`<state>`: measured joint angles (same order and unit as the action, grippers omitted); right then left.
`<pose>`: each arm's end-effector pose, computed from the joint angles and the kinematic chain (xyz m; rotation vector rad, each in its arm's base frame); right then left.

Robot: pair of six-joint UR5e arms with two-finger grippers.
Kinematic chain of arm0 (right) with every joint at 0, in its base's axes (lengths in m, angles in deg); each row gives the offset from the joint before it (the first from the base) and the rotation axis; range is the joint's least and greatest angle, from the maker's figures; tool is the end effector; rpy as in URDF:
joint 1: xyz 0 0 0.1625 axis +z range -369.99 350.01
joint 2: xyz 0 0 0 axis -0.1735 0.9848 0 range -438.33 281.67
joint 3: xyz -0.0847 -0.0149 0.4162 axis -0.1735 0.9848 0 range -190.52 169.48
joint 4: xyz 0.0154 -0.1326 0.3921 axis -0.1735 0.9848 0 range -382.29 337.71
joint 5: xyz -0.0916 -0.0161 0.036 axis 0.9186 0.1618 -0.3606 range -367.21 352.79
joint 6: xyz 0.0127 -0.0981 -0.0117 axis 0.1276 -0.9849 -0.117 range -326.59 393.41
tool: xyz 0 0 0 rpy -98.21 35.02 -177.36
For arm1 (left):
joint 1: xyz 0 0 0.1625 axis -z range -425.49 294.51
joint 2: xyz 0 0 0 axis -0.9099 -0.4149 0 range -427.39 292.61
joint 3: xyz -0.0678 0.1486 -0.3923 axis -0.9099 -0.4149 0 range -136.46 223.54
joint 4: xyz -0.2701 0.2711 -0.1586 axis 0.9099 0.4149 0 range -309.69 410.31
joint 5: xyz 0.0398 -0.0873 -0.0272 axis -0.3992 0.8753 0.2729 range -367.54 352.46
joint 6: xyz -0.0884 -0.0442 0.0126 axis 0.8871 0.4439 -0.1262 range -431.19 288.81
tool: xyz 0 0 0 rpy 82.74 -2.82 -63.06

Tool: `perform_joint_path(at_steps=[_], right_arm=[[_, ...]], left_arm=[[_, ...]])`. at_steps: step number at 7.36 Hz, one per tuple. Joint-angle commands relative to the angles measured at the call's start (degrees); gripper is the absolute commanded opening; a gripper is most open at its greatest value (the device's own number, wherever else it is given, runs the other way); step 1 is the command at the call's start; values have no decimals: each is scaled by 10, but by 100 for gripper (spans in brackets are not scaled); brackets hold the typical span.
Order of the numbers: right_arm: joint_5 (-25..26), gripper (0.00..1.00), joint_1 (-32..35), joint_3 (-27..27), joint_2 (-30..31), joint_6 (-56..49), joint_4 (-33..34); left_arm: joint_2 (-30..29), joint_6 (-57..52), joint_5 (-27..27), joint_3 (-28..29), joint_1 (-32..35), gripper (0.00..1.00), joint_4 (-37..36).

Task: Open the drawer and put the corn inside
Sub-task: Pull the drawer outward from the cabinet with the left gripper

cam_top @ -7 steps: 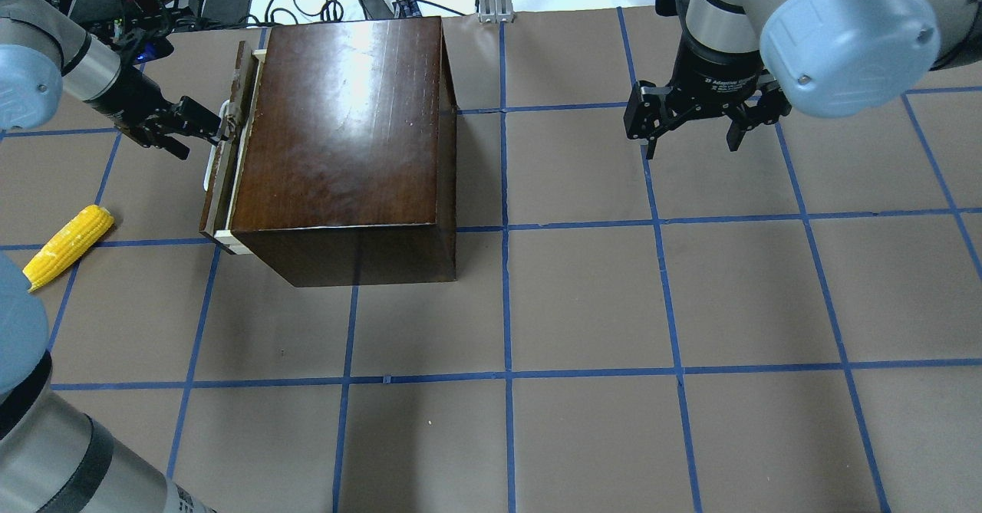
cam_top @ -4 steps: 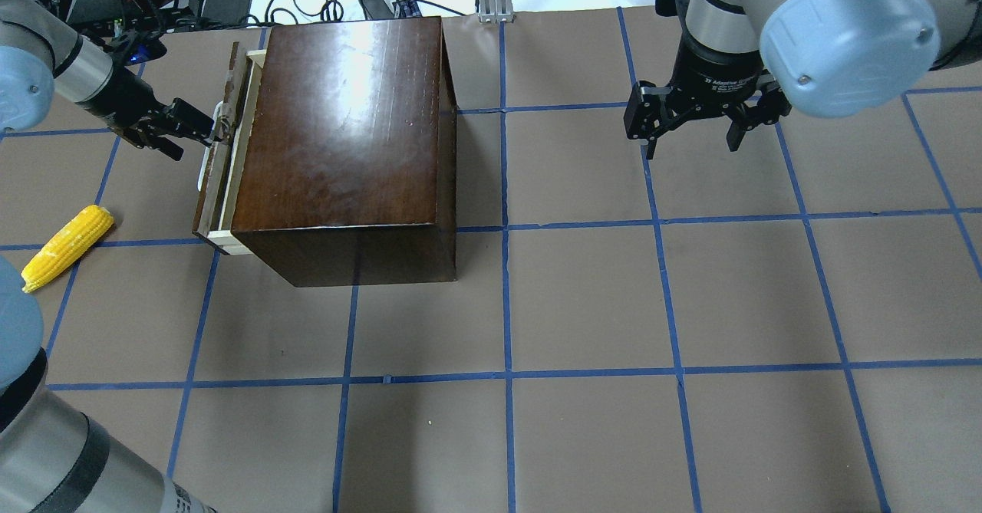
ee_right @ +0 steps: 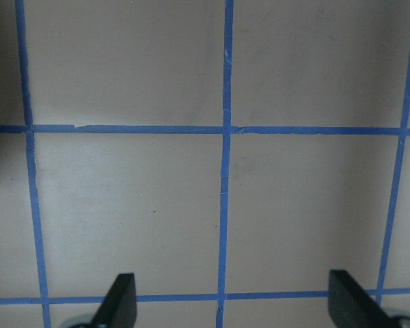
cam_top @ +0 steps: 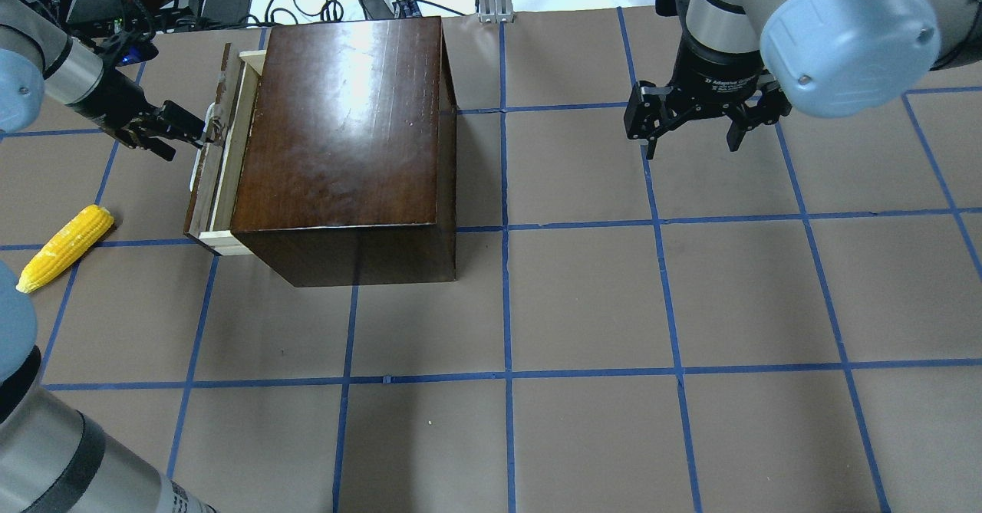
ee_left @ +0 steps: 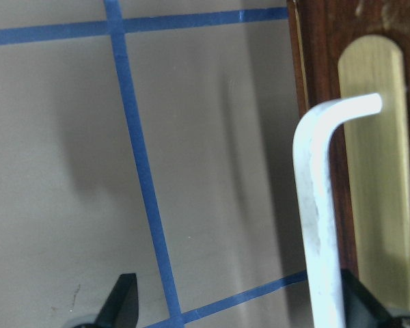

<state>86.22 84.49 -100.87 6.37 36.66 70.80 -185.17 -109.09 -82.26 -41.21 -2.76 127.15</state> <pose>0.1678 -0.5132 0.4433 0.0351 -3.0780 -0.0624 0.1528 -0.6447 0.2772 -0.2310 -2.8205 0.0090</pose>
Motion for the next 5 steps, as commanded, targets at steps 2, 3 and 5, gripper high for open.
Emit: perform_joint_path(at_steps=[2,3,5], right_arm=[[0,100,0,0,0,0,1],[0,100,0,0,0,0,0],[0,100,0,0,0,0,1]], left_arm=[[-1,-9,-1,8,-8,100,2],[-2,-21,-1,12,-9,100,5],[-2,-26,-2,13,-9,100,5]])
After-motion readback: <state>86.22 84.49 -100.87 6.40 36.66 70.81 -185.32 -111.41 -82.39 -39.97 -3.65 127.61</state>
